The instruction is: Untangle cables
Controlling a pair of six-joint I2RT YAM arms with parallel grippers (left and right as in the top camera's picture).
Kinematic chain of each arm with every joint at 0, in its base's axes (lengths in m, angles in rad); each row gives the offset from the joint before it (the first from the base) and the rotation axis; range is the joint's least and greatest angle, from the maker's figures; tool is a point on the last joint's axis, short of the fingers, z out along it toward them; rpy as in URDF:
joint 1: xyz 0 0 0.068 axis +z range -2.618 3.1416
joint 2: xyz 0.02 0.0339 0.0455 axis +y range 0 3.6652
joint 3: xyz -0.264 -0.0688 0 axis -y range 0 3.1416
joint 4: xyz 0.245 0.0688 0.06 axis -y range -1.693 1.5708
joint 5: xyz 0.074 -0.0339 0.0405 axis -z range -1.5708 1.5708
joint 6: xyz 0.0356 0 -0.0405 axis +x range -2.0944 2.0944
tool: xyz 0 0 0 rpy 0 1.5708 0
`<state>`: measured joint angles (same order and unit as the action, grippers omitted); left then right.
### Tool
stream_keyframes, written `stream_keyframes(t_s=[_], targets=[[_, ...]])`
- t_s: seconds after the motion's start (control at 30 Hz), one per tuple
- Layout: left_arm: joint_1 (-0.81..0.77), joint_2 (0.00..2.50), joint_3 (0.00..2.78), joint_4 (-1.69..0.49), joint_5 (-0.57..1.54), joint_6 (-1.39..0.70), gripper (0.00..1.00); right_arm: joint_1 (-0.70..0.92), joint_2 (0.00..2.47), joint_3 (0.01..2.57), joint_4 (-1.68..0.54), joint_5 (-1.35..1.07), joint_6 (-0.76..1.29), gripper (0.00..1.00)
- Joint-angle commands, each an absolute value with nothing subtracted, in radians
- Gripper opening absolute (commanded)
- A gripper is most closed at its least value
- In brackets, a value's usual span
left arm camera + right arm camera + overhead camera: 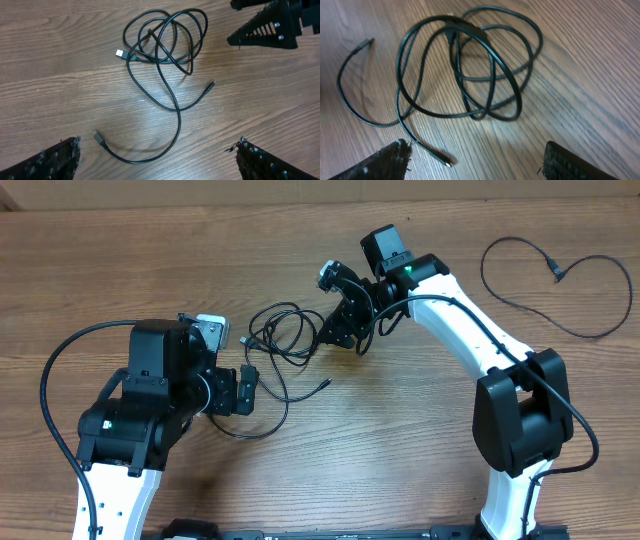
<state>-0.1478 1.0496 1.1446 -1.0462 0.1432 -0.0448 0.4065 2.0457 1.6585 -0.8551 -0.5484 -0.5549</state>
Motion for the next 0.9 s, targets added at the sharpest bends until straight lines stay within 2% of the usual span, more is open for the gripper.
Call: stream_keyframes(t_s=[0.0, 0.27, 0.87], targets=[[-0.142, 1.052, 1.139, -1.042, 0.16, -0.083, 1.0, 0.402, 2.074, 1.645, -0.833, -0.621, -0.585, 0.84], [-0.142, 1.052, 1.139, -1.041, 0.168, -0.083, 1.0, 0.402, 2.138, 1.645, -0.788, -0.64, -0.622, 0.79], [-0.142, 1.052, 1.139, -1.035, 0.167, -0.083, 1.0, 0.402, 2.17, 1.645, -0.735, -0.712, -0.622, 0.76]])
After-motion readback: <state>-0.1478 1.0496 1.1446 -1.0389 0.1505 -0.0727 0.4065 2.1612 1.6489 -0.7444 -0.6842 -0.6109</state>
